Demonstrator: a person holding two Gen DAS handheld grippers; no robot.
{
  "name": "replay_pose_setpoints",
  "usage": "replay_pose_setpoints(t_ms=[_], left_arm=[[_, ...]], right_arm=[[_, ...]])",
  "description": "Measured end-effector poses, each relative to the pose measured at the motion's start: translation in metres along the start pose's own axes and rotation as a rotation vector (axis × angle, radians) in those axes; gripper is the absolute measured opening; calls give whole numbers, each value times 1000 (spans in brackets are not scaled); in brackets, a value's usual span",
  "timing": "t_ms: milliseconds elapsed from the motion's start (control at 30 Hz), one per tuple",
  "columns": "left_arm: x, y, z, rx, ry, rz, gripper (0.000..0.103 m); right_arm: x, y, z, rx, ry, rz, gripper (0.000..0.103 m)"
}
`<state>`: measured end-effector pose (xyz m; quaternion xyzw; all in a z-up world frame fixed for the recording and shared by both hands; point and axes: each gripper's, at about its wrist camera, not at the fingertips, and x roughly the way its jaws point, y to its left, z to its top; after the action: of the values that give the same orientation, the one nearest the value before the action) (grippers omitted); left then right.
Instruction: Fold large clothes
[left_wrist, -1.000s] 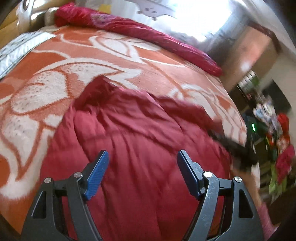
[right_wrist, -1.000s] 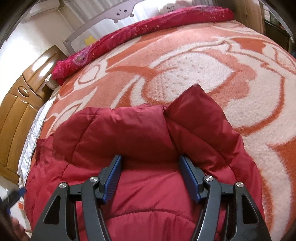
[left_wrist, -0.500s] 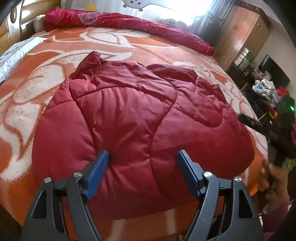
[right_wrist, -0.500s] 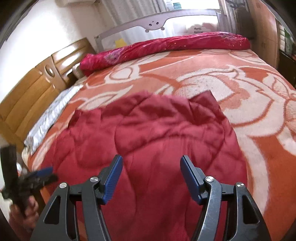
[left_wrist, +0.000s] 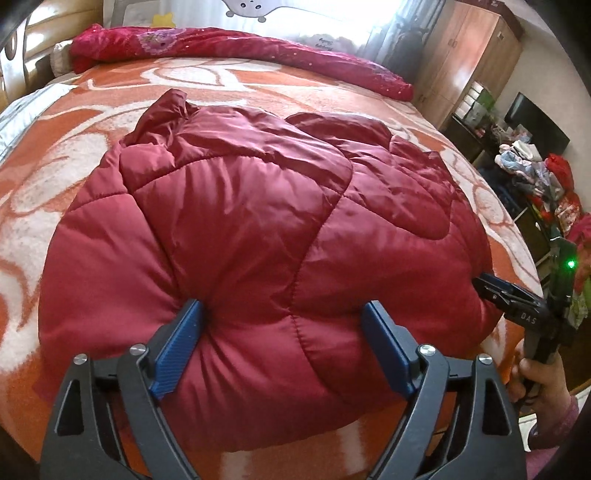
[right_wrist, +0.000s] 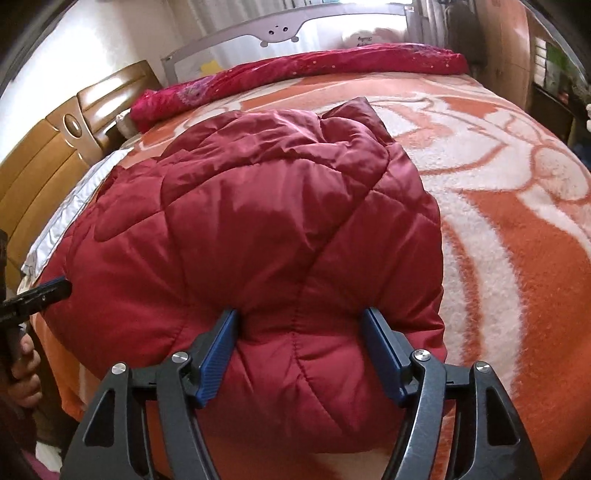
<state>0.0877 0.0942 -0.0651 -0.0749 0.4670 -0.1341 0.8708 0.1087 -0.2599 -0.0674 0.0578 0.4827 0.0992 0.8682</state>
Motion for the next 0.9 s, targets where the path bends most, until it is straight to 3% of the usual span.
replay_pose_setpoints(t_ms=[267, 333, 500, 667, 767, 900], left_arm=[[-38, 15, -2, -92, -69, 16, 86], [-34, 23, -6, -130, -53, 18, 86], [-10, 12, -9, -37, -10, 116, 87], [-7, 14, -9, -48, -1, 107, 88], [-7, 13, -10, -47, 0, 108, 88], [-7, 10, -10, -50, 2, 120, 88]], right_arm=[[-5, 3, -10, 16, -27, -12, 69], [-5, 3, -10, 15, -28, -16, 69], [-6, 2, -7, 16, -14, -15, 69], [-29, 11, 6, 15, -21, -28, 71], [-41, 31, 17, -33, -43, 25, 71], [-28, 58, 30, -107, -9, 77, 71]])
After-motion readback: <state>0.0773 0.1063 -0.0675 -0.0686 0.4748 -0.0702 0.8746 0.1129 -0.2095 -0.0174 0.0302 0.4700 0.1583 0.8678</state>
